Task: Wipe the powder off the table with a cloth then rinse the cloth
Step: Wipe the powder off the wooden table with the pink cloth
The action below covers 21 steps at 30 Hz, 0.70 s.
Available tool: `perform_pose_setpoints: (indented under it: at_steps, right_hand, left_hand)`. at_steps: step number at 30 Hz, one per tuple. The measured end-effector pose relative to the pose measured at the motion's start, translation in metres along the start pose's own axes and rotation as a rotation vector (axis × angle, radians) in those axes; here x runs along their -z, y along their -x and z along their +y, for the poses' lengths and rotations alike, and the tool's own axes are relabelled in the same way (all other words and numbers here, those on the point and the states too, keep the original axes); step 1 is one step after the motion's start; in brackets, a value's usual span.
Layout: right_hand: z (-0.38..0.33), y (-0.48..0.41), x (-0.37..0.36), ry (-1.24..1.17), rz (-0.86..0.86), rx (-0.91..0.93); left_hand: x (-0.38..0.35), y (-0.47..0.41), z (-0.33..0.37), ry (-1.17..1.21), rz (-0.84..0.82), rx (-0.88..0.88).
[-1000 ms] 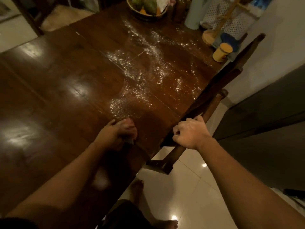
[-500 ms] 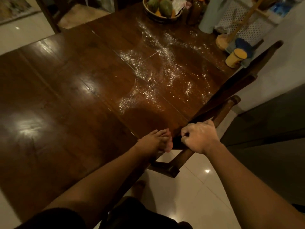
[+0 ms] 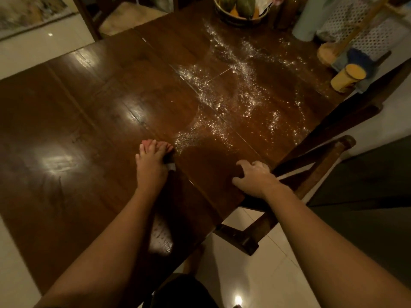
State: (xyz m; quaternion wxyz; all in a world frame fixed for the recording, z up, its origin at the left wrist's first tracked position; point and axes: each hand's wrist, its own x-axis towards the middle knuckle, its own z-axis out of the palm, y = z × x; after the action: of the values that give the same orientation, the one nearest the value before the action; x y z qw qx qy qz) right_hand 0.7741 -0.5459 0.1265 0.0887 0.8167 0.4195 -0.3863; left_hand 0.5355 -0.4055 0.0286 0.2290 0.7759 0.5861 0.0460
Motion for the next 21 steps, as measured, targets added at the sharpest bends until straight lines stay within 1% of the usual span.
perform_pose_setpoints:
  at_steps: [1,2,3,5,6,8,10,14,16,17,19,21]
  right_hand:
    - [-0.008,-0.011,-0.007,-0.106,0.016,-0.011]
    - [-0.017,-0.021,-0.014,-0.177,0.040,-0.031]
    - [-0.024,-0.030,-0.022,-0.206,0.057,-0.056]
    - [-0.032,-0.047,-0.039,-0.179,0.033,-0.103]
    - [-0.034,-0.054,-0.047,-0.138,0.009,-0.119]
    - [-0.035,-0.062,-0.058,-0.069,-0.009,-0.131]
    - [-0.033,-0.065,-0.063,-0.057,-0.014,-0.127]
    - [-0.028,-0.068,-0.066,-0.069,-0.033,-0.104]
    - [-0.027,-0.071,-0.066,-0.060,-0.031,-0.096]
    - [-0.027,-0.072,-0.066,-0.057,-0.039,-0.097]
    - [-0.027,-0.072,-0.064,-0.059,-0.058,-0.094]
    - [-0.026,-0.070,-0.063,-0.069,-0.075,-0.088]
  left_hand:
    - [-0.009,-0.001,0.011,-0.019,0.012,0.006]
    - [-0.018,0.001,0.021,-0.049,0.009,-0.032]
    - [-0.027,0.003,0.028,-0.077,-0.011,-0.114]
    - [-0.037,0.006,0.031,-0.136,-0.088,-0.333]
    - [-0.037,0.007,0.029,-0.155,-0.133,-0.408]
    - [-0.030,0.003,0.021,-0.185,-0.176,-0.471]
    - [-0.022,-0.011,0.016,-0.188,-0.140,-0.442]
    - [-0.019,-0.065,0.036,-0.090,-0.024,-0.208]
    - [-0.027,-0.085,0.052,-0.067,0.040,-0.140]
    - [-0.032,-0.088,0.057,-0.068,0.058,-0.136]
    - [-0.038,-0.083,0.060,-0.045,0.055,-0.183]
    - [-0.035,-0.068,0.049,0.008,-0.014,-0.288]
